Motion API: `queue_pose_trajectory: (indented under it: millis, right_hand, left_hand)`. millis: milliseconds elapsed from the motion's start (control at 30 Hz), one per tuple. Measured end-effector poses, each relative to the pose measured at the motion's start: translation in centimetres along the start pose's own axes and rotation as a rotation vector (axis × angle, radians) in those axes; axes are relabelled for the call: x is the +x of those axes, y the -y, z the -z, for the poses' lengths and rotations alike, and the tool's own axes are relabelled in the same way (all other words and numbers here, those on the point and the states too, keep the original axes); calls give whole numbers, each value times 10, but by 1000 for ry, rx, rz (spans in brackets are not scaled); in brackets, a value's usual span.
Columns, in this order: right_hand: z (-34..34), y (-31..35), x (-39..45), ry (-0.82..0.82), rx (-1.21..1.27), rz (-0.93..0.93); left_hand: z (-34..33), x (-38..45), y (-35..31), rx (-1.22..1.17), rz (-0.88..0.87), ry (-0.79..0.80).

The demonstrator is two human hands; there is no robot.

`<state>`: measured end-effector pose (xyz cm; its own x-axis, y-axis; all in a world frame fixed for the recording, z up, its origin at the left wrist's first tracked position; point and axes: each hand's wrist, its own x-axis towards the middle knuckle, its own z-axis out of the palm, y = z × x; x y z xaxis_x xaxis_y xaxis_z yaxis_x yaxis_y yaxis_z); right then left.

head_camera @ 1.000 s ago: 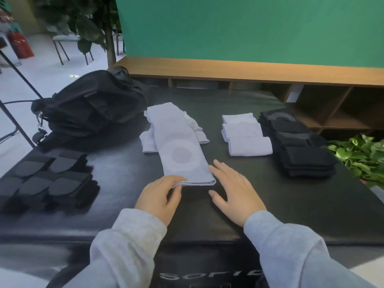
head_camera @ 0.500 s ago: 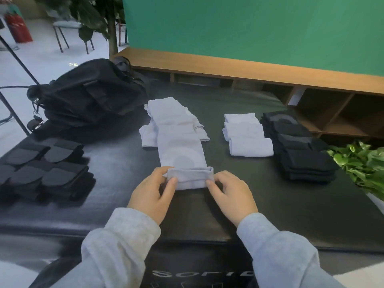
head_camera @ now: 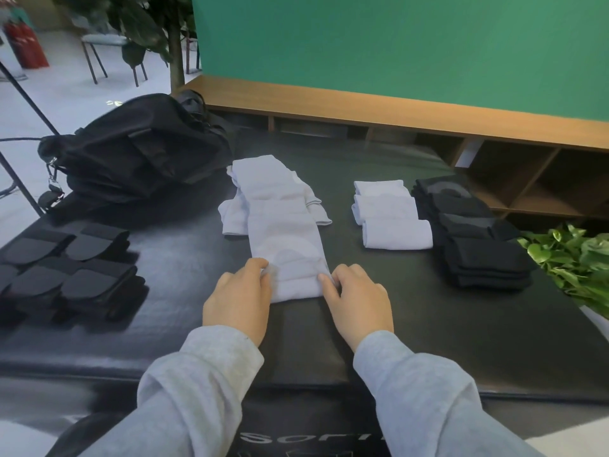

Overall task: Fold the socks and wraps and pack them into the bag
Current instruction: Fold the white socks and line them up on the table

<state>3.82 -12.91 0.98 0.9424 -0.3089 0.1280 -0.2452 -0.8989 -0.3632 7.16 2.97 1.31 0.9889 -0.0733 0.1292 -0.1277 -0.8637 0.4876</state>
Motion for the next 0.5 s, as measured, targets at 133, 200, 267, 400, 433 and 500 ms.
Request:
queue_pose_trajectory:
  millis: [133, 200, 267, 400, 433, 500]
  right_hand:
    - [-2, 5, 0, -4, -111, -34]
    - [-2, 7, -1, -35, -101, -65]
    - [-2, 6, -2, -73, -28, -79]
    - [-2, 4, -2, -108, 43, 2]
    - [-2, 3, -2, -99, 24, 26]
    - [-3, 3, -1, -76, -13, 40]
  left_hand:
    - [-1, 0, -3, 35, 5, 8]
    - [-2, -1, 0, 49, -24, 5]
    - [-4, -2, 4, 31, -59, 1]
    - [-7, -2, 10, 20, -139, -13]
    - [-7, -2, 10, -5, -150, -21]
    - [-8, -2, 10, -52, -160, -51]
